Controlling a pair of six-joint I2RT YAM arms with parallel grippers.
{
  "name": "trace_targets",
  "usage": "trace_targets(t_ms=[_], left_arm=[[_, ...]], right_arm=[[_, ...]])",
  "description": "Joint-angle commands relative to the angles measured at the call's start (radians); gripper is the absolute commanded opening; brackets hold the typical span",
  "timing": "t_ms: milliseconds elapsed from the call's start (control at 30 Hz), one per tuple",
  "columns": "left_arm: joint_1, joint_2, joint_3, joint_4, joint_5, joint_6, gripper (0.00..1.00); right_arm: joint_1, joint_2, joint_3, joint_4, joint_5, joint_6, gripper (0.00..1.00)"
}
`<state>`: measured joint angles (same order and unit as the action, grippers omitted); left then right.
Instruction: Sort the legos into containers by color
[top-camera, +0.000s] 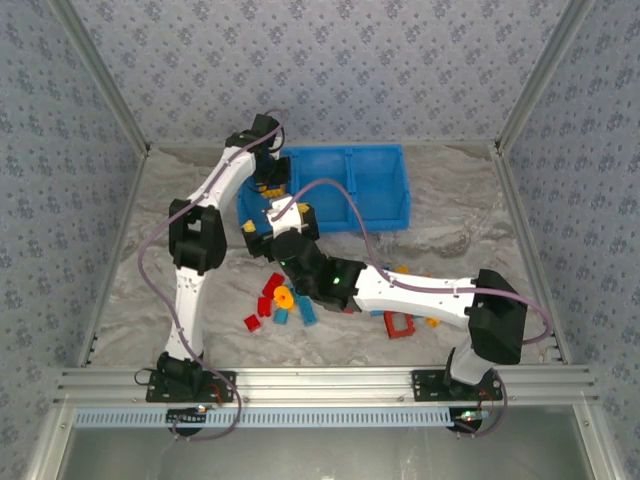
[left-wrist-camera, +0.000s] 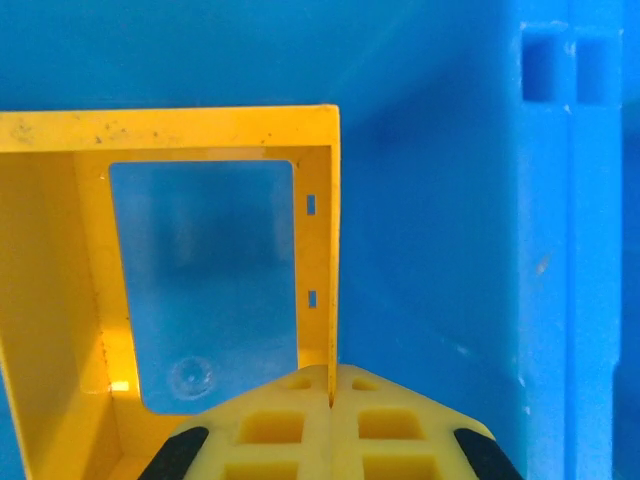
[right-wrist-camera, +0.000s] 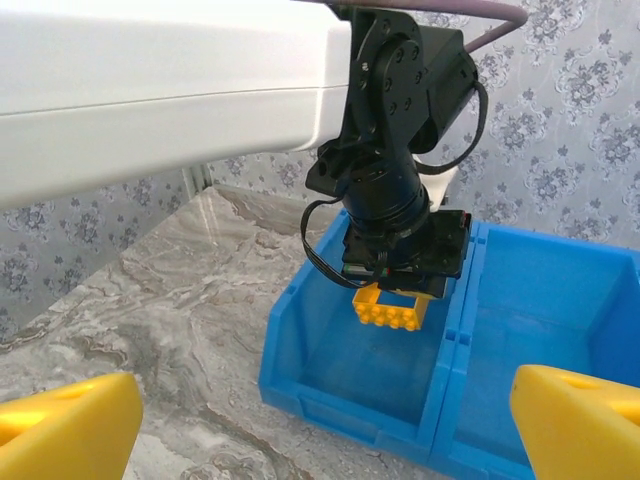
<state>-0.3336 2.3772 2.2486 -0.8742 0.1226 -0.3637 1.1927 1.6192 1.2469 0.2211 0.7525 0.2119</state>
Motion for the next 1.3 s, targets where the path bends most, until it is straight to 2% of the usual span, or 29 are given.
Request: trace_targets(t_ms=[0, 267, 1000, 1267], left_arm=[[0.005, 0.004, 0.000, 0.046, 0.032, -0.004, 0.00], [0.005, 0.011, 0.007, -0.005, -0.111, 0.008, 0.00], [-0.007, 0.109, 0.068, -0.073, -0.261, 0.038, 0.00], [-0.030, 0.088, 0.098, -0.111, -0.294, 0.044, 0.31]], right_arm=[[-0.008, -0.050, -0.028, -0.020, 0.024, 0.058, 0.97], [-0.015, -0.062, -0.040, -0.034, 0.019, 0.077, 0.97], [-0.035, -0.059, -0.046, -0.056, 0.007, 0.112, 0.98], [-0.048, -0.119, -0.135, -0.085, 0.026, 0.145, 0.98]])
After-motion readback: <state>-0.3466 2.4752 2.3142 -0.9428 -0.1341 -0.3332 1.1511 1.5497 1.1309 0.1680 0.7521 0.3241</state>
